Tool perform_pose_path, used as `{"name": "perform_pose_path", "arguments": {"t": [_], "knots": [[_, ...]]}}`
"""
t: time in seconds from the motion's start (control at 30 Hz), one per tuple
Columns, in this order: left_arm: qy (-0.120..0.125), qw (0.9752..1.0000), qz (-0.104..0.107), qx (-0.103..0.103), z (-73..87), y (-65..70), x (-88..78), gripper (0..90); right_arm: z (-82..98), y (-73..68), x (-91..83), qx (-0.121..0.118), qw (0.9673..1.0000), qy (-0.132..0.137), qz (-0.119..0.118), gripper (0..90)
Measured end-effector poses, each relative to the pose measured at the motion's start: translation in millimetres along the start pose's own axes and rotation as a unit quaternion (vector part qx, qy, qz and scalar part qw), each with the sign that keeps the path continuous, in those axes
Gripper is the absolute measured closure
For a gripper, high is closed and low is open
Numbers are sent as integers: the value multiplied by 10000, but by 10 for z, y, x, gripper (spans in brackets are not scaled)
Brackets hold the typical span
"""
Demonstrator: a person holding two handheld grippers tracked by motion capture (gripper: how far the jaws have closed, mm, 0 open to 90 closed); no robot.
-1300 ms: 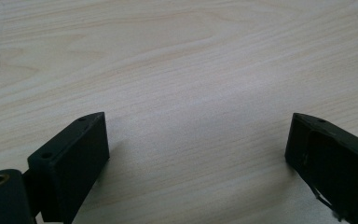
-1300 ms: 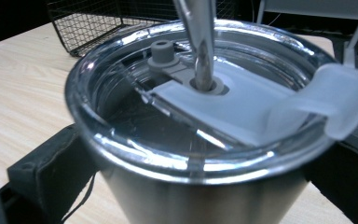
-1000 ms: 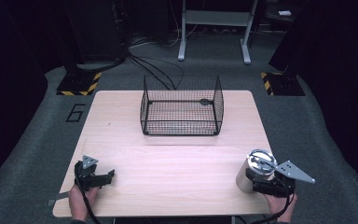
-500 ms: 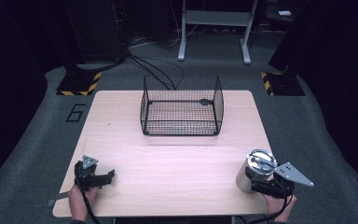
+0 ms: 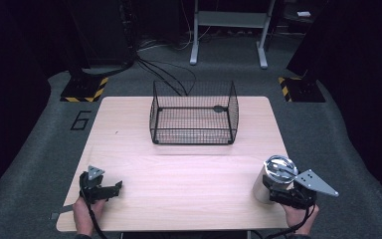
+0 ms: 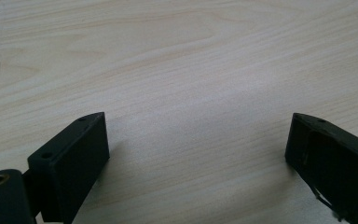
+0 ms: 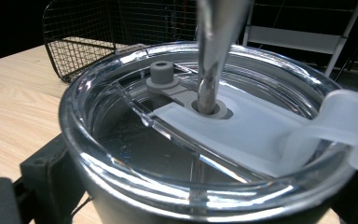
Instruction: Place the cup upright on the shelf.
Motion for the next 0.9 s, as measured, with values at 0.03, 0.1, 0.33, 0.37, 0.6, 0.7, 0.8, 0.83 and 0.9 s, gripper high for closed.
{"name": "perform_pose_path", "arguments": {"t": [0.03,0.1,0.33,0.37,0.6,0.7,0.8,0.83,0.9], "knots": [[-5,10000,10,-40,3,7,0,61,-12,-4,6,-11,10000,23,-25,35],[-1,10000,5,-19,1,4,0,61,-32,-8,9,-14,10000,4,-8,35],[-17,10000,3,-11,2,2,-3,61,-126,-35,30,5,10000,24,-88,35],[15,10000,-9,-19,-1,2,2,61,-170,-47,41,6,9999,54,-100,35],[-1,10000,4,-9,1,1,0,61,-302,-92,71,-48,9999,79,-138,35],[1,10000,6,-16,0,1,1,61,-358,-125,101,-67,9998,71,-194,36],[-2,10000,6,-18,1,2,0,61,-415,-153,146,-88,9997,73,-234,36],[-1,10000,4,-1,0,-1,0,61,-435,-163,159,-92,9996,65,-244,36],[0,10000,2,-2,0,-1,0,61,-506,-210,189,-109,9994,94,-323,36]]}}
Point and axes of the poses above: each handheld gripper's, and its own axes: x roughly forward along the jaws, z roughly out of its underside, y roughly to its right, the point moved 8 cm from there along x, roughly forward along the jaws, and after that the axes turned 8 degrees about z, right-handed, at the moved point
